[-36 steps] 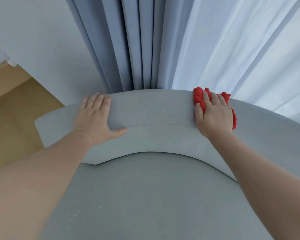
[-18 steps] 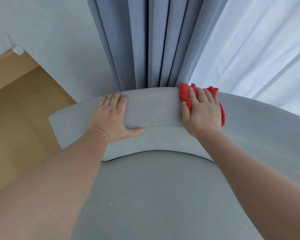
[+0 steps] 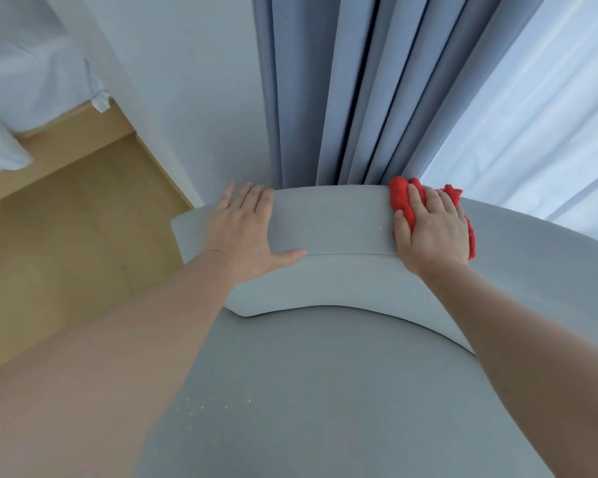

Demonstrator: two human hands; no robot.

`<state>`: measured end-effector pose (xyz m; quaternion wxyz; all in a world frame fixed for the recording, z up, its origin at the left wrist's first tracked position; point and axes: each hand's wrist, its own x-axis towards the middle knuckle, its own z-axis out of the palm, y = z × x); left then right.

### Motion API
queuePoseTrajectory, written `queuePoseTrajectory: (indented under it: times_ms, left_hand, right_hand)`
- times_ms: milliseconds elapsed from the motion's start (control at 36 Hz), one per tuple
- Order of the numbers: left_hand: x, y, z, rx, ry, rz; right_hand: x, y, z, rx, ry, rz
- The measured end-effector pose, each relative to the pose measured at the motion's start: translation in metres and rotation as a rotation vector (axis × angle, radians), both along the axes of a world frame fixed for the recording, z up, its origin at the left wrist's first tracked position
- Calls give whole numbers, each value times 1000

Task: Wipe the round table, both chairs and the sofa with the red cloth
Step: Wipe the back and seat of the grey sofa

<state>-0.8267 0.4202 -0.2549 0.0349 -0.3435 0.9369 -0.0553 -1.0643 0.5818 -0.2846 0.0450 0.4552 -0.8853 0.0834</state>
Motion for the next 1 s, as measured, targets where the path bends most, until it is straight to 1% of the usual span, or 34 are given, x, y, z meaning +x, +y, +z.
queuePoseTrajectory:
  times_ms: [56,194,250,306,389,444,611,806,917,1000]
  left_hand:
    - [14,-9,-4,-17,20,-8]
    - [44,-26,-11,2,88,111]
    - [54,-31,-21,28,123,126]
    - [60,-33,-32,67,194,124]
    - [64,-33,-45,128,385,107]
    - [62,-33,-50,136,461,91]
    - [62,-34,-55,158,487,66]
    - [60,-38,-56,166,498,45]
    - [60,-36,-56,174,484,49]
    - [59,-36,-55,167,492,46]
  right_hand:
    - [-6,5,1,-15,11,-18]
    - [-9,5,0,-65,29,-19]
    - [-7,3,-3,-88,31,-24]
    - [-8,4,-6,-99,42,-24]
    - [-10,6,-10,-110,48,-20]
    - [-13,6,-12,-121,47,-25]
    - [-10,7,-12,-115,12,-51]
    - [-1,-5,-7,-61,-15,-142]
    - [16,-20,-6,-46,-36,-140]
    - [40,-37,-4,-47,-49,-100]
